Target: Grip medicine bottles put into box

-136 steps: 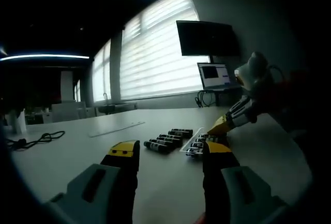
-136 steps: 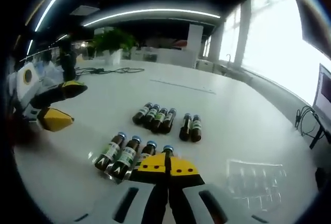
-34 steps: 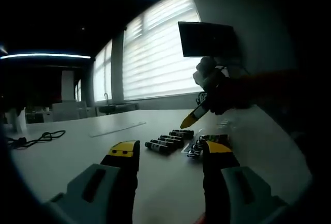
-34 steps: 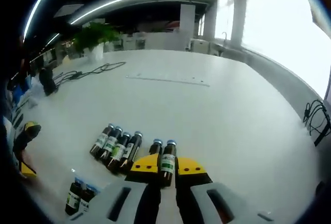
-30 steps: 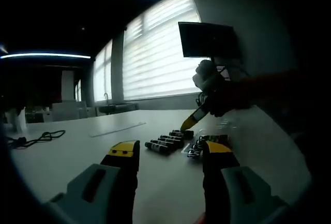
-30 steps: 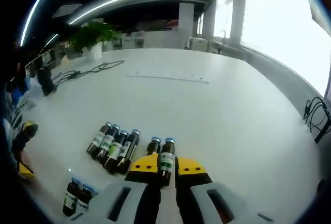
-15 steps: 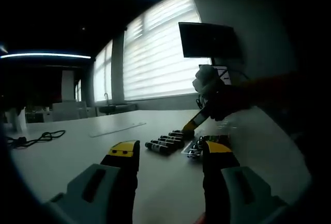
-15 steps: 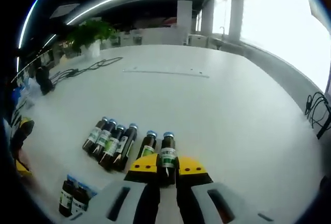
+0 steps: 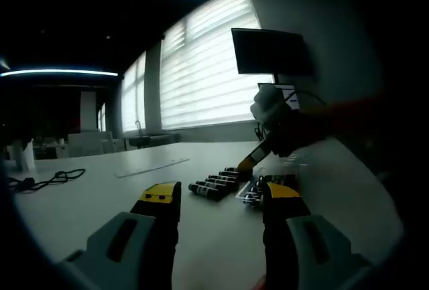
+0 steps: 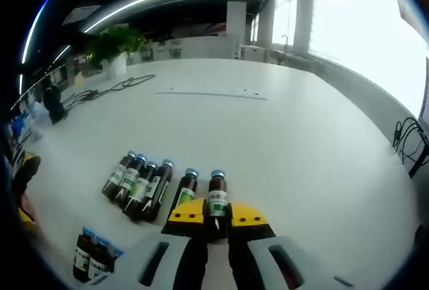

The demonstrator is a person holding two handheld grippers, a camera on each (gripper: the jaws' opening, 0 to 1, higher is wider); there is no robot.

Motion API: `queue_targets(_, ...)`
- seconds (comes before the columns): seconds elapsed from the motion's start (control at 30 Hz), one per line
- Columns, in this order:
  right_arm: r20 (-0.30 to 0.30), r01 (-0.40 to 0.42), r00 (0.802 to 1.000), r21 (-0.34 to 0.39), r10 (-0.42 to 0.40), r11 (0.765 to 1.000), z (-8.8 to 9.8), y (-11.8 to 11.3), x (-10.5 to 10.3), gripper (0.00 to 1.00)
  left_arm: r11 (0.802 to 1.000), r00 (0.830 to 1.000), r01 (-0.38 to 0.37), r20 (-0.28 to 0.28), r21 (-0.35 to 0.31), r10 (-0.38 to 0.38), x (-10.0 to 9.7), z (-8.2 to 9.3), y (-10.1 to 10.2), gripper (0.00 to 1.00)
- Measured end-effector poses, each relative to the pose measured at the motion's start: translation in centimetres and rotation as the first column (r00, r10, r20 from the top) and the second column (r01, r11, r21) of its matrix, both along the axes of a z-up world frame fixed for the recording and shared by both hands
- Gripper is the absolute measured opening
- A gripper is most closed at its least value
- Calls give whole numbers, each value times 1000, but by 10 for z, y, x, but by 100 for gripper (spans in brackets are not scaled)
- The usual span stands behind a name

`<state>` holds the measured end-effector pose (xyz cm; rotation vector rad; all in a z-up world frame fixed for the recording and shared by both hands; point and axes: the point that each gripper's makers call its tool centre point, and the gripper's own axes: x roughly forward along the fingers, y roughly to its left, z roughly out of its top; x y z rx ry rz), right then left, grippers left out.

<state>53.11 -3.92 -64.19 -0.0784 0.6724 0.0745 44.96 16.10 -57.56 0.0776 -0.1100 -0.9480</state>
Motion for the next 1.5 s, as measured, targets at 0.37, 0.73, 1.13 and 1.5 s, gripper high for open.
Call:
queue_targets(0.37, 48, 16, 999, 24, -17, 1000, 21, 0, -5, 7, 1000, 1000, 3, 1, 4, -3, 0, -1, -1, 42)
queue_targets(0.73, 79, 17, 997, 49, -21, 999, 37, 2, -20, 7, 1000, 1000, 4, 2, 10, -4, -1, -1, -1, 42)
queue_targets(1.13, 128, -4, 992, 74, -5, 997, 55, 6, -36, 7, 1000, 1000, 4, 3, 11, -4, -1, -1, -2, 42)
queue_targets(1.5, 103, 5, 995, 73, -12, 997, 44, 4, -66, 7, 1000, 1000, 7, 3, 10, -7, -2, -1, -2, 42)
